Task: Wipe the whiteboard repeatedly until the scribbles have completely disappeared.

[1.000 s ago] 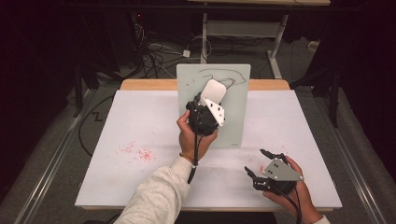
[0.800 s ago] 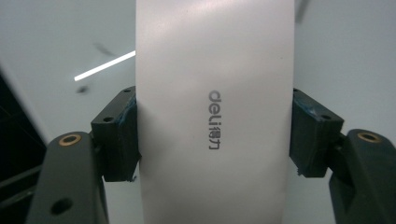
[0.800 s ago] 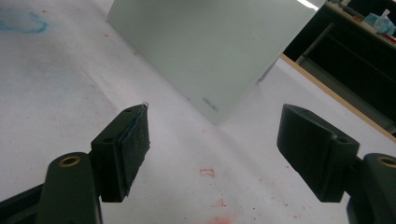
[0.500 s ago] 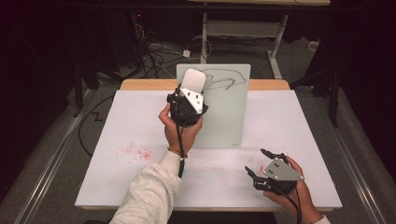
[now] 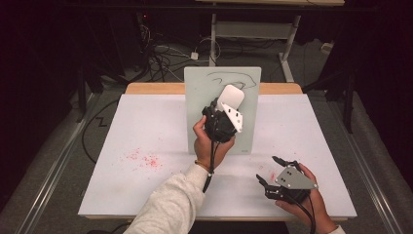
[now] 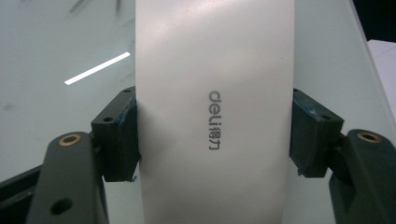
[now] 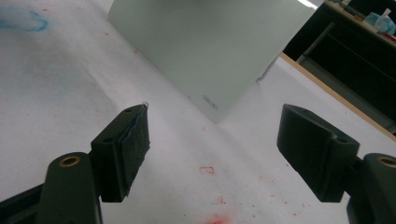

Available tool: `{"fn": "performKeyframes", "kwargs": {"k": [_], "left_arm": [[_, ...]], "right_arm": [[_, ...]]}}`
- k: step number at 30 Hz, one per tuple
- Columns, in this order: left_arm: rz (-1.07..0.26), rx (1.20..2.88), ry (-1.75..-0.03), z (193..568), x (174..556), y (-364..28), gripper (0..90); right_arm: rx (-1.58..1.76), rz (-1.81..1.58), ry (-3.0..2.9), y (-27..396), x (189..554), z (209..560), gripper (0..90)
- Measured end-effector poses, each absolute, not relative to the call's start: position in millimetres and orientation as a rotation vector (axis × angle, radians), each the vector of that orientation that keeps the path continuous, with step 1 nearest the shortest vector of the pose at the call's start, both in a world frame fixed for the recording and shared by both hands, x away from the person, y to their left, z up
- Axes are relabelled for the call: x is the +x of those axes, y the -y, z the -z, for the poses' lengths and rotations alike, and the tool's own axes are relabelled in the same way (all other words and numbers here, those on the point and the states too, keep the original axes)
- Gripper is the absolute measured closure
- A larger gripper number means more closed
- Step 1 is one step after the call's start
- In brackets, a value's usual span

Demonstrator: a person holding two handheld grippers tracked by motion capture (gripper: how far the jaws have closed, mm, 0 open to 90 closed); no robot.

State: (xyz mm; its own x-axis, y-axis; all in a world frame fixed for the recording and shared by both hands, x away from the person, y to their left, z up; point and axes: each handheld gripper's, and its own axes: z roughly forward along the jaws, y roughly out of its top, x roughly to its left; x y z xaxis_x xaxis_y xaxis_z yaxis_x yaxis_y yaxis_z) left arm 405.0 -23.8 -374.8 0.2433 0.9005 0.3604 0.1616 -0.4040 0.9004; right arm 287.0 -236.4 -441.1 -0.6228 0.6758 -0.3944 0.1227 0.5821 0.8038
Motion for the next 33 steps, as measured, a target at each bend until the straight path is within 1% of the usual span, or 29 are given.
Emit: {"fn": "performKeyframes", "kwargs": {"k": [5, 6, 7, 8, 9, 14, 20, 31, 33], "left_arm": [[-1.197, 1.67, -1.066, 354.3, 413.3, -7.9, 29.1], [-1.197, 1.67, -1.066, 354.3, 413.3, -7.9, 29.1], [-1.204, 1.636, -1.106, 348.4, 416.0, -19.4, 29.1], [-1.204, 1.636, -1.106, 348.4, 416.0, -19.4, 29.1], [-1.182, 1.618, -1.115, 344.6, 417.7, -27.1, 29.1], [-1.208, 1.618, -1.113, 345.1, 418.2, -21.1, 29.1], [-1.221, 1.654, -1.072, 349.0, 416.7, 1.6, 29.1], [-1.232, 1.682, -1.028, 351.8, 415.9, 26.0, 29.1], [-1.241, 1.702, -1.005, 356.6, 414.0, 35.7, 29.1]], "right_arm": [[0.629, -0.998, -2.102, 236.0, 286.7, 441.1, 25.9], [0.629, -0.998, -2.102, 236.0, 286.7, 441.1, 25.9], [0.636, -1.008, -2.106, 235.5, 287.1, 441.0, 25.9], [0.633, -1.006, -2.107, 235.0, 287.1, 441.1, 25.9], [0.631, -1.004, -2.109, 234.4, 287.1, 441.3, 25.9], [0.639, -1.0, -2.116, 232.8, 286.6, 441.8, 25.9], [0.641, -1.001, -2.12, 233.1, 286.2, 442.2, 25.9], [0.64, -1.004, -2.11, 235.1, 285.9, 440.2, 25.9], [0.637, -1.008, -2.115, 234.4, 285.6, 439.9, 26.0]]}}
